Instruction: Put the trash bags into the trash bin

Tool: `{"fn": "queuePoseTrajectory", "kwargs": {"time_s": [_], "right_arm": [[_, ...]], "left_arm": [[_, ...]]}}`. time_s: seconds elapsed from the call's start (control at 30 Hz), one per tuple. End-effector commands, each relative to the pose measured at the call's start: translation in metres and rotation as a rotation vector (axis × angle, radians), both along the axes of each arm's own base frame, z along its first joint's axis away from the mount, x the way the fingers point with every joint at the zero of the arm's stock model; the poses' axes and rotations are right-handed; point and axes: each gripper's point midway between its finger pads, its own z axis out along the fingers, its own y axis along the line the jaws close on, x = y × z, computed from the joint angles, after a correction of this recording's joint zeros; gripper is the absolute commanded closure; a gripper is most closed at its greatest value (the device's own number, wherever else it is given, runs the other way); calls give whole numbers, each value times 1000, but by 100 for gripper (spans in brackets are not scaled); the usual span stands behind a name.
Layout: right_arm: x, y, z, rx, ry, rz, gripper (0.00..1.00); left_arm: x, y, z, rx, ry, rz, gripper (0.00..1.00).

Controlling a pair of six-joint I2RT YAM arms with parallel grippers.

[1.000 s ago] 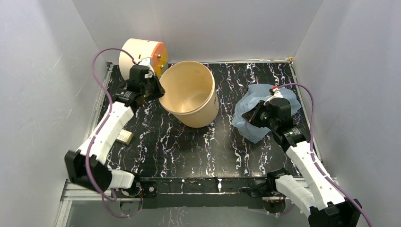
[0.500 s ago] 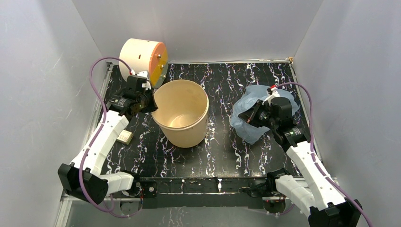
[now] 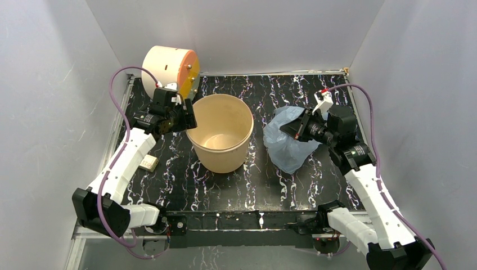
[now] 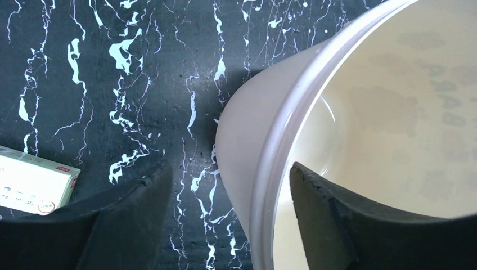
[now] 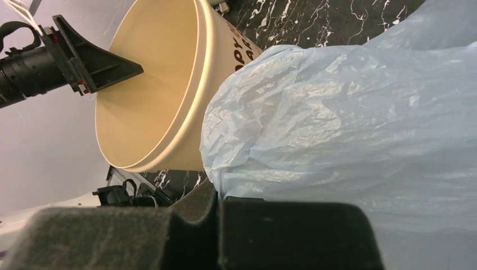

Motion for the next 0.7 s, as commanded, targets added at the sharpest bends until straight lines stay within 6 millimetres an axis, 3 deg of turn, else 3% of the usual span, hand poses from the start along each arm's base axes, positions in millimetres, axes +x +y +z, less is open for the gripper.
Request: {"fn": "queuePoseTrajectory", "kwargs": {"time_s": [0.0, 0.17, 0.43, 0.57, 0.67], "right_arm": [[-2, -5, 26, -49, -95, 18, 100], [-15, -17, 26, -123, -104, 18, 100], [-61, -22, 46, -129, -116, 107, 100], [-84, -24, 62, -113, -131, 139, 100], [-96, -27, 69, -113, -123, 144, 100]], "left_arm": [[-1, -1, 46, -46, -152, -19, 22], [-31, -31, 68, -200, -236, -216, 20], [-113, -80, 75, -489, -273, -595, 21], [-154, -90, 75, -589, -252, -749, 21], [-173, -91, 72, -622, -249, -805, 21]]}}
